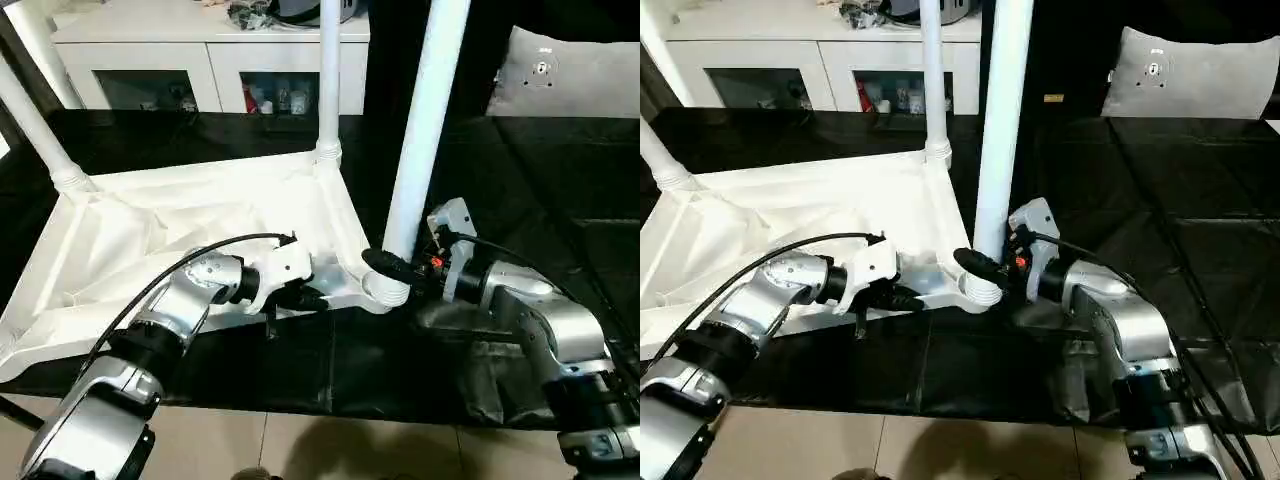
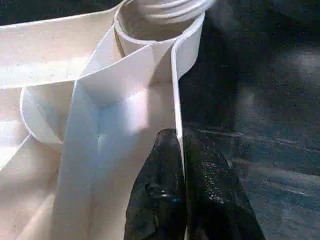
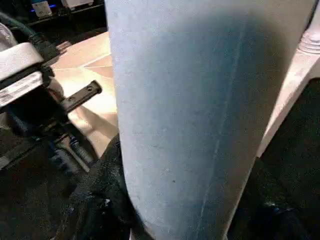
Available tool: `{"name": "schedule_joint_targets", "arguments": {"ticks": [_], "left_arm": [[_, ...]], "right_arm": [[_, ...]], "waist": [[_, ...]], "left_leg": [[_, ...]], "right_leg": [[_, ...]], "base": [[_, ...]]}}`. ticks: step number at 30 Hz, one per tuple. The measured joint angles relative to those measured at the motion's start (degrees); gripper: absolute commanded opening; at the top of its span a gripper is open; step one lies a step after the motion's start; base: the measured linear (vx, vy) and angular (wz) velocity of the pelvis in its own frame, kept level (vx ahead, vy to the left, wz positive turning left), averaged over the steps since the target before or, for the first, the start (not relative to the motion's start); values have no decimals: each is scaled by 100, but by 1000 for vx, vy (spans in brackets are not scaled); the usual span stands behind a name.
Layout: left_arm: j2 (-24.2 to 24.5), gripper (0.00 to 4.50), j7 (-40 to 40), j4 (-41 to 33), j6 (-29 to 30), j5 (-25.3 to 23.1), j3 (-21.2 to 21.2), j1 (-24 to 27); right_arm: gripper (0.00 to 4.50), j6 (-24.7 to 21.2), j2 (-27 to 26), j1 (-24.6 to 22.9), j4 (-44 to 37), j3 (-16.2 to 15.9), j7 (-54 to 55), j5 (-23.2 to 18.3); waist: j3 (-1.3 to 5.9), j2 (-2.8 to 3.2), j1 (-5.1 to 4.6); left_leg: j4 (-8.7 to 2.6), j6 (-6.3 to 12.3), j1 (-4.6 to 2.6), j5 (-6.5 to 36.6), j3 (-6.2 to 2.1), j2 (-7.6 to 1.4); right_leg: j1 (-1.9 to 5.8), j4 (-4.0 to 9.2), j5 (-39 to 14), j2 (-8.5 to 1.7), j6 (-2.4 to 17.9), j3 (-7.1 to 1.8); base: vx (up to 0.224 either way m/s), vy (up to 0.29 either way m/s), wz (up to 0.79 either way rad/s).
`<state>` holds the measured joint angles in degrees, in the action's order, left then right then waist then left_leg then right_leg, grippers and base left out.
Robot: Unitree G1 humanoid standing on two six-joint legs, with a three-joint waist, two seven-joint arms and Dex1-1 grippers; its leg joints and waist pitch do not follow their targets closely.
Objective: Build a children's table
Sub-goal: Insert table leg to table base
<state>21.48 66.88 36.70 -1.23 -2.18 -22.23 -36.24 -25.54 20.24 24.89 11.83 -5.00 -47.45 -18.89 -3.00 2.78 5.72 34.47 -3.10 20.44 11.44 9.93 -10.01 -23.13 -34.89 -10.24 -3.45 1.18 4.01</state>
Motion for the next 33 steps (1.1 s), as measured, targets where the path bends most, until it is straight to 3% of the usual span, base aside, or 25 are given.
{"name": "schedule_joint_targets", "arguments": {"ticks": [17,21,25,33], "left_arm": [[41,0,4,-162,84,-50,-7,86],[28,0,-20,-203,97,-52,-8,113],[-6,0,-12,-240,103,-46,-7,139],[-63,0,-37,-230,99,-48,-7,144]], "right_arm": [[191,319,-182,191,562,-115,-137,136],[191,368,-339,49,641,159,-107,-28],[191,468,-516,-297,674,616,-52,-465],[191,849,-681,-708,642,859,-54,-748]], "waist": [[9,-21,-13],[10,-22,-15],[18,-10,14],[36,24,71]], "left_leg": [[0,-1,-23,-2,1,1],[-1,-1,-28,-1,0,2],[-18,-1,-25,0,0,5],[-31,-2,-29,1,0,5]], "right_leg": [[16,-1,-1,-1,2,-1],[23,1,-2,-1,0,-2],[25,17,-4,-2,-3,-2],[30,31,-8,-2,-2,1]], "base": [[0,0,0],[0,0,0],[0,0,0],[0,0,0]]}}
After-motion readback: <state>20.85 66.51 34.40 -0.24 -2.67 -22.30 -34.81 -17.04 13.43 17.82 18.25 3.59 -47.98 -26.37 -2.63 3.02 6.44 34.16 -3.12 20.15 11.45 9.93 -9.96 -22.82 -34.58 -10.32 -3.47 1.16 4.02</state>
